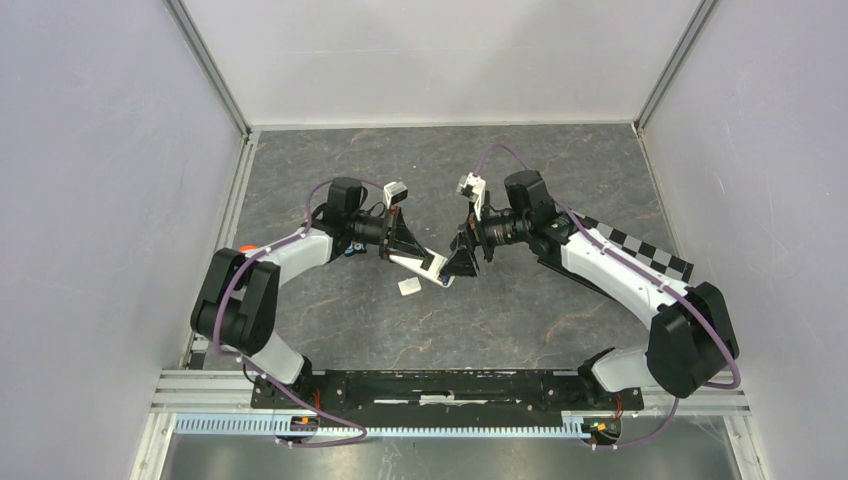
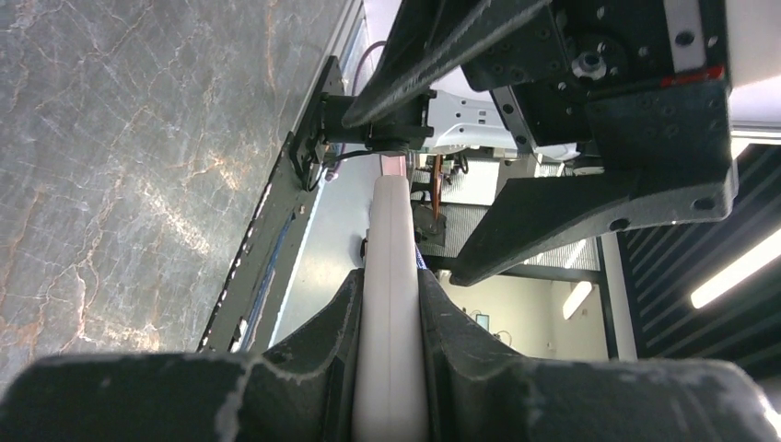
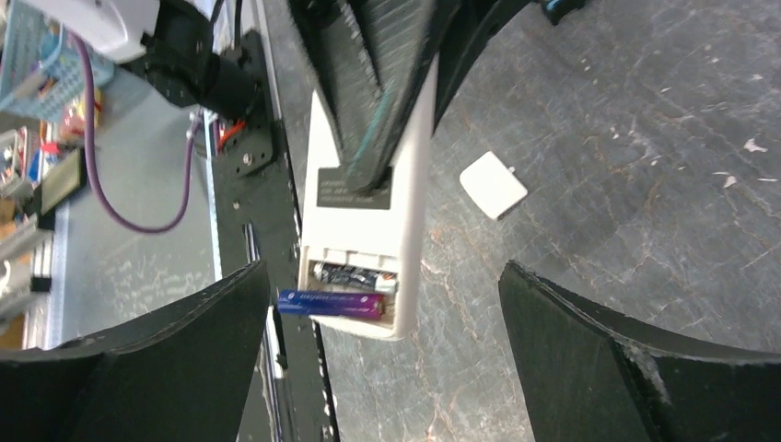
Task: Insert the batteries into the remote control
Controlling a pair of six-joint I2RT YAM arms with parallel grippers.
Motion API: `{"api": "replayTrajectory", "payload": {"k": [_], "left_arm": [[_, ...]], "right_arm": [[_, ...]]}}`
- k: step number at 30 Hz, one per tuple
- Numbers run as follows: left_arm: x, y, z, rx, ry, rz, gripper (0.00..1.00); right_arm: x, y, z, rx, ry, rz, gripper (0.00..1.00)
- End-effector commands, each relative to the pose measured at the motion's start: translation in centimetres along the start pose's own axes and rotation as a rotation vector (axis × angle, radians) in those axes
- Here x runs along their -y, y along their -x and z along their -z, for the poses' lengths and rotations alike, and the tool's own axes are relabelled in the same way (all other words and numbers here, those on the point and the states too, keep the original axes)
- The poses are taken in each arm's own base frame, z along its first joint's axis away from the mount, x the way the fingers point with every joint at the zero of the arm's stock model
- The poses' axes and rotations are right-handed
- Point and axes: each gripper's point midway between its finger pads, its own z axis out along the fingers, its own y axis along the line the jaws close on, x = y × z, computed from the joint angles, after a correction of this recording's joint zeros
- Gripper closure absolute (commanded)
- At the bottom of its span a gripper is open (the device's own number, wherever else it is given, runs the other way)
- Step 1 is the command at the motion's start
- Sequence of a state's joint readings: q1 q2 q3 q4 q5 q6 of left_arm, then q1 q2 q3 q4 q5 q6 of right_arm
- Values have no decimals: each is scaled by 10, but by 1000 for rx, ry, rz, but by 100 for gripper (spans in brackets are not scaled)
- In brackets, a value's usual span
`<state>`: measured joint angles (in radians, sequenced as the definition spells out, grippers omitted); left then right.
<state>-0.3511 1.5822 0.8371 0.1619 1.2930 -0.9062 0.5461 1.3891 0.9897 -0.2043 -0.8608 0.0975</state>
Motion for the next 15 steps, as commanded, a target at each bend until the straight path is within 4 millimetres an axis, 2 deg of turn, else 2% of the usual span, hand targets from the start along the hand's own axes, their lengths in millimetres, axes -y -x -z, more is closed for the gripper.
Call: {"api": "replayTrajectory", "payload": {"k": [1, 6, 15], "left_arm": [[5, 2, 0, -35, -5, -64, 98], [-1, -2, 1, -58, 27, -55, 98], [-3, -3, 1, -63, 43, -54, 98]], "right_arm": [[-15, -16, -2, -75, 84, 84, 2], [-16, -26, -4, -109, 98, 66, 2], [-10, -23, -8, -105, 69, 41, 2]]}}
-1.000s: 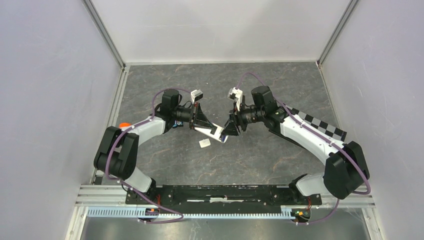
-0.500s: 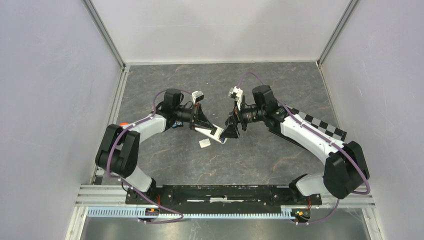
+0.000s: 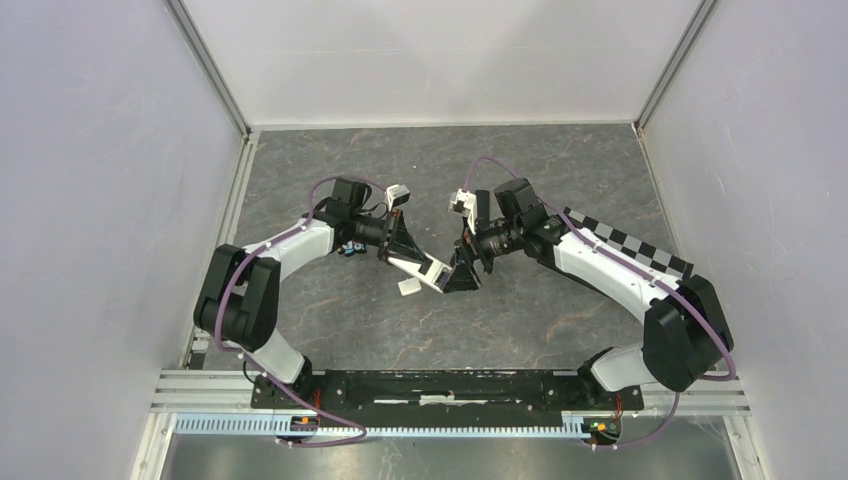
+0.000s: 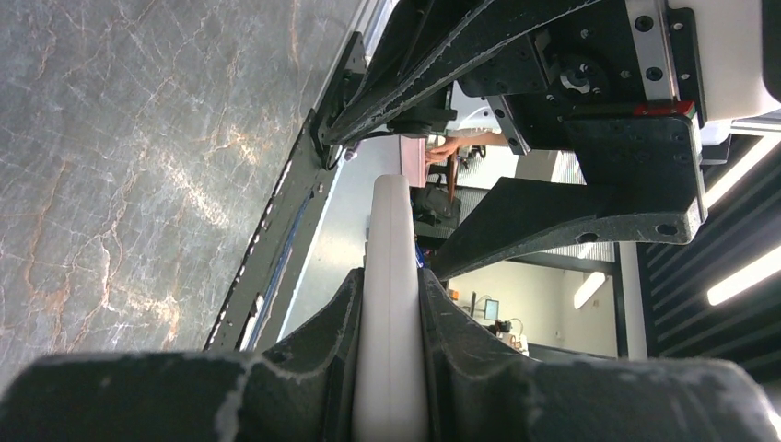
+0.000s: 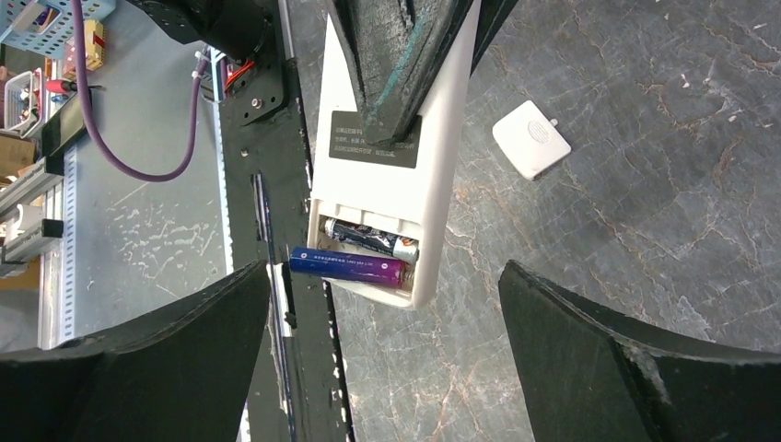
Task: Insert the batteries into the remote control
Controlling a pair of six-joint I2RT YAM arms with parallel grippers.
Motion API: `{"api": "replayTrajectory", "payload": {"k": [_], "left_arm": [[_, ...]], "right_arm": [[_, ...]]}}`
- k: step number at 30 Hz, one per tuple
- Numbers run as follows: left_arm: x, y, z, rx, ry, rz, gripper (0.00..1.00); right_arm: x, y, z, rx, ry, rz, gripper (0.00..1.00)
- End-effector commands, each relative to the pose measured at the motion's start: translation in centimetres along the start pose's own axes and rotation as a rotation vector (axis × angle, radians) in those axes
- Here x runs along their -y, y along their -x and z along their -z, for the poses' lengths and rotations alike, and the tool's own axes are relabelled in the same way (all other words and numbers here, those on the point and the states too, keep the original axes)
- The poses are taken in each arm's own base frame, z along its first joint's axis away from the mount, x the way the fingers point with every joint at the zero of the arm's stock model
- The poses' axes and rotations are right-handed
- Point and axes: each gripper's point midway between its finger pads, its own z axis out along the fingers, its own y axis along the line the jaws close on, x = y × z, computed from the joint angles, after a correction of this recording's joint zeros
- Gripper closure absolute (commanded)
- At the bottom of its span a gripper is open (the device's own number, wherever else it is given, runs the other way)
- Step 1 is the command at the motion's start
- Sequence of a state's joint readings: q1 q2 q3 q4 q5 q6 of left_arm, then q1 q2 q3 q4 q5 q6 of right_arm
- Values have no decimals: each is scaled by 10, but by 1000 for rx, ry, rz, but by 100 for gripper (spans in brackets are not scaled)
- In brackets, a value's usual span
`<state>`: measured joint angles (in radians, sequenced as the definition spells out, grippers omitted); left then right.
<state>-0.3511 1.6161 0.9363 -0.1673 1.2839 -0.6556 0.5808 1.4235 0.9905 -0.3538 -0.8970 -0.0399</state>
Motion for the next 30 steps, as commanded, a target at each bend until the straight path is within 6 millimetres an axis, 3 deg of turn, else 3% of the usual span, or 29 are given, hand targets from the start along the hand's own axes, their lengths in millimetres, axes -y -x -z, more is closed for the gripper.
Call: {"api": "replayTrajectory", "payload": {"k": [1, 12, 26, 30], "left_arm": [[8, 2, 0, -15, -14, -58, 98], [9, 2, 0, -18, -17, -59, 98], [10, 1, 0, -21, -21, -57, 98], [14, 1, 1, -20, -25, -62, 98]], "right_arm": [[0, 15, -2, 27, 2, 29, 2], [2, 20, -12, 42, -3, 10, 3], [-1, 14, -16, 25, 42, 1, 47], [-2, 10, -16, 12, 54, 31, 51]]}}
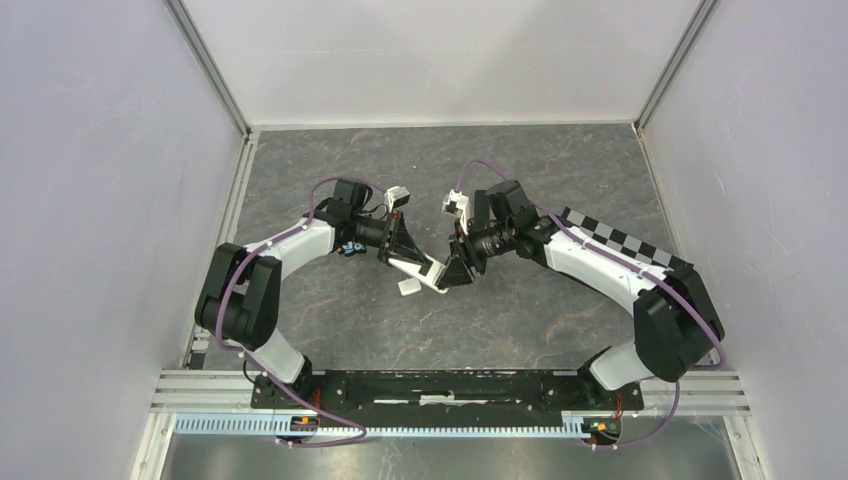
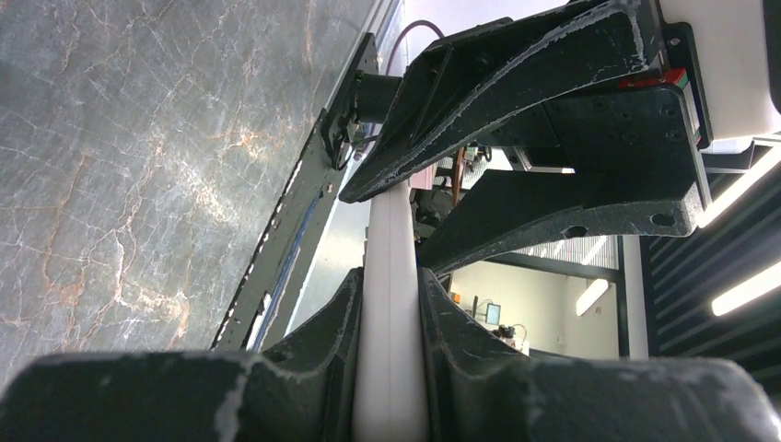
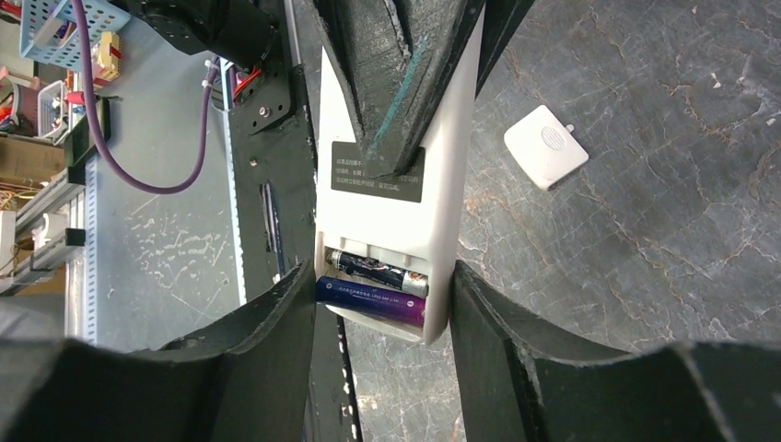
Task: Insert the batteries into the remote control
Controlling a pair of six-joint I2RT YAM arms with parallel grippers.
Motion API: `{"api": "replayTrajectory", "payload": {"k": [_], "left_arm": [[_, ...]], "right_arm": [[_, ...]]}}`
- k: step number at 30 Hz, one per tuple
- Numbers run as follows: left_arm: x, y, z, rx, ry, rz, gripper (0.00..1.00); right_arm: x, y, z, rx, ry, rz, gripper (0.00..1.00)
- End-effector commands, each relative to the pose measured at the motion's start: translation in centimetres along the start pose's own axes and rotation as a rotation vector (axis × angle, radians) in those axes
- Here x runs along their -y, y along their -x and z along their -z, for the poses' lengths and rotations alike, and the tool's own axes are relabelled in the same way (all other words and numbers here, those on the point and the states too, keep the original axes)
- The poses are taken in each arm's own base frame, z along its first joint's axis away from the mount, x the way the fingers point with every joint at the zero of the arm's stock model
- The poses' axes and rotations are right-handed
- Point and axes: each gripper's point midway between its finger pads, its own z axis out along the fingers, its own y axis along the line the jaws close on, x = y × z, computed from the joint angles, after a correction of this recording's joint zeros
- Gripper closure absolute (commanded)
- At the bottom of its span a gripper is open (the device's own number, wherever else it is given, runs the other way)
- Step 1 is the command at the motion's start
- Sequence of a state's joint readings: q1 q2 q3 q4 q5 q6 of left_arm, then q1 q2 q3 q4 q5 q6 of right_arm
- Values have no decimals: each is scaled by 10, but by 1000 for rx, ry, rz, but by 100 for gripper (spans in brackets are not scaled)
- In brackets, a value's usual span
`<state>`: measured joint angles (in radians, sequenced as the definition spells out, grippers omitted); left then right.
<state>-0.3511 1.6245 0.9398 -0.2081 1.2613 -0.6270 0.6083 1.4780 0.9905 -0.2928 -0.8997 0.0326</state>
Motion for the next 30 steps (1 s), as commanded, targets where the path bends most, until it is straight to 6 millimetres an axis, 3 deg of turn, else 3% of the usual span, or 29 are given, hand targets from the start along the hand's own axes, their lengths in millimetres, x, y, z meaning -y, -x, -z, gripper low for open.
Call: {"api": "replayTrajectory", "payload": {"k": [1, 10, 15, 22, 23, 30], "left_arm": [[22, 1, 2, -21, -51, -80, 98], [30, 0, 4, -22, -61, -85, 98], [32, -2, 5, -22, -64, -90, 98], [26, -4, 4, -20, -54, -83, 98], [26, -5, 4, -20, -54, -85, 98], [27, -6, 5, -19, -53, -93, 98]], "right_arm": [[-4, 11, 0, 15, 30, 98, 51], [6, 3, 2, -7, -11, 167, 57], [9, 4, 4, -4, -35, 197, 37], [-8, 20, 7, 46, 32, 226, 12], [-11, 22, 9, 56, 40, 236, 3], [-24, 29, 16, 95, 88, 234, 2]]}}
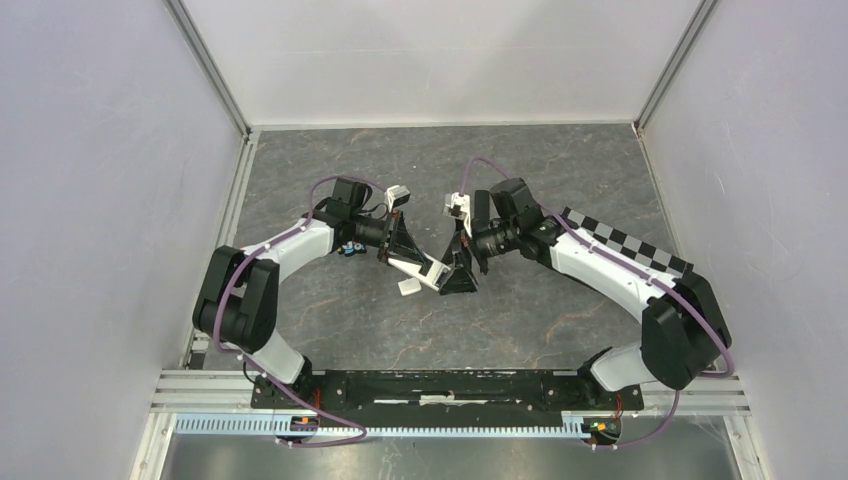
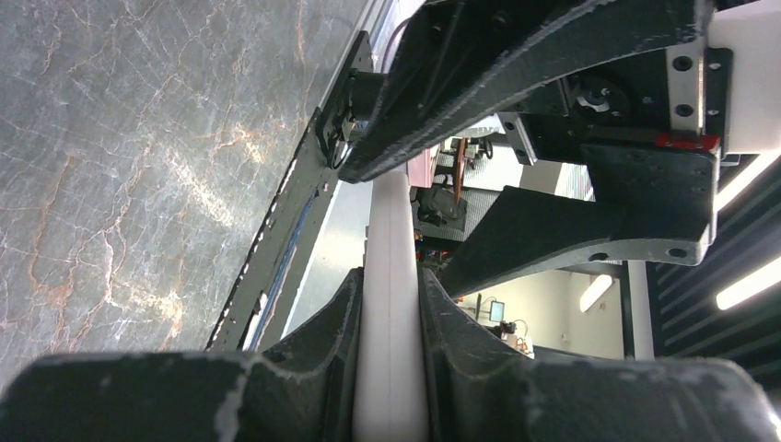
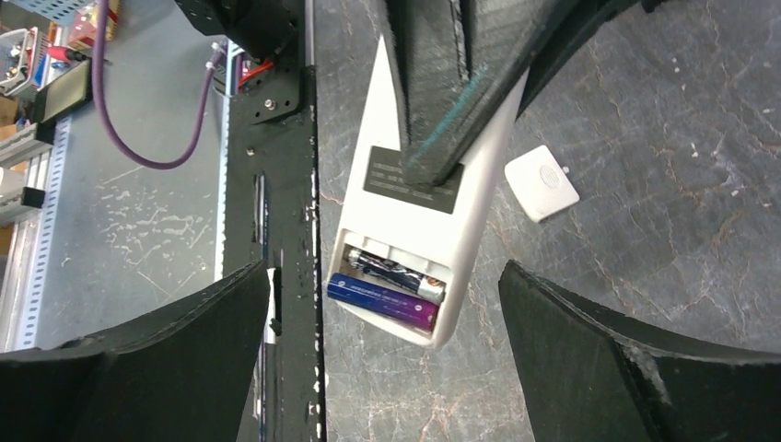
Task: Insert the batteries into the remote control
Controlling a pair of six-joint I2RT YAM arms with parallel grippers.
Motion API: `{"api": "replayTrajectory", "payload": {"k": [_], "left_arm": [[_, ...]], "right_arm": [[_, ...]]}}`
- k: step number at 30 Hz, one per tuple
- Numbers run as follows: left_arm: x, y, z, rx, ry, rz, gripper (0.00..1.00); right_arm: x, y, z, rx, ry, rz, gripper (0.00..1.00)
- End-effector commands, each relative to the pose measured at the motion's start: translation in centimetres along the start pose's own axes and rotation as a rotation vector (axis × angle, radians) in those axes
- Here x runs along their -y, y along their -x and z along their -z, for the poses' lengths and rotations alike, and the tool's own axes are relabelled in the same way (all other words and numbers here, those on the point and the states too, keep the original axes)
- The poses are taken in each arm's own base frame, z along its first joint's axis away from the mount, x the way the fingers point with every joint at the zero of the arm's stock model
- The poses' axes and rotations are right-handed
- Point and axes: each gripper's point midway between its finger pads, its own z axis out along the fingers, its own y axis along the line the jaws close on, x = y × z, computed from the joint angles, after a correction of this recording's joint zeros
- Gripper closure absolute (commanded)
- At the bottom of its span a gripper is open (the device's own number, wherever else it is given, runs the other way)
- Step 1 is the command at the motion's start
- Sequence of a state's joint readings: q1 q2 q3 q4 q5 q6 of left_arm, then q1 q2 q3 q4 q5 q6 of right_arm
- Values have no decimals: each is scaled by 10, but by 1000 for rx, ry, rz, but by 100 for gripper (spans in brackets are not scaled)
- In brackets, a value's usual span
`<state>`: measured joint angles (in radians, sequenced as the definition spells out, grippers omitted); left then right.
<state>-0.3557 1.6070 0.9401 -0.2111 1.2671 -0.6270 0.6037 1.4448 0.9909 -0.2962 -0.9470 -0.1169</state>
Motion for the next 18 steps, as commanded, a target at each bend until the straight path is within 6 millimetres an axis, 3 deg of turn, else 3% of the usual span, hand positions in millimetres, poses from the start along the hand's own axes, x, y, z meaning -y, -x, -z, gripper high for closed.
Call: {"api": "replayTrajectory", "payload": {"k": [1, 7, 11, 16, 18], "left_arm": [[21, -3, 4, -16, -45, -78, 98], [22, -3, 4, -15, -44, -83, 98], [22, -3, 4, -17, -47, -87, 98], [23, -4, 5, -18, -50, -90, 98], [24, -4, 5, -18, -51, -91, 98]], "right_arm": [[-15, 25, 8, 73, 49, 61, 2], [-6, 16, 4, 48, 24, 17, 16], [11, 11, 2, 28, -51, -17, 23], [23, 14, 4, 41, -112, -23, 31], [24, 15, 6, 51, -114, -28, 39]]}}
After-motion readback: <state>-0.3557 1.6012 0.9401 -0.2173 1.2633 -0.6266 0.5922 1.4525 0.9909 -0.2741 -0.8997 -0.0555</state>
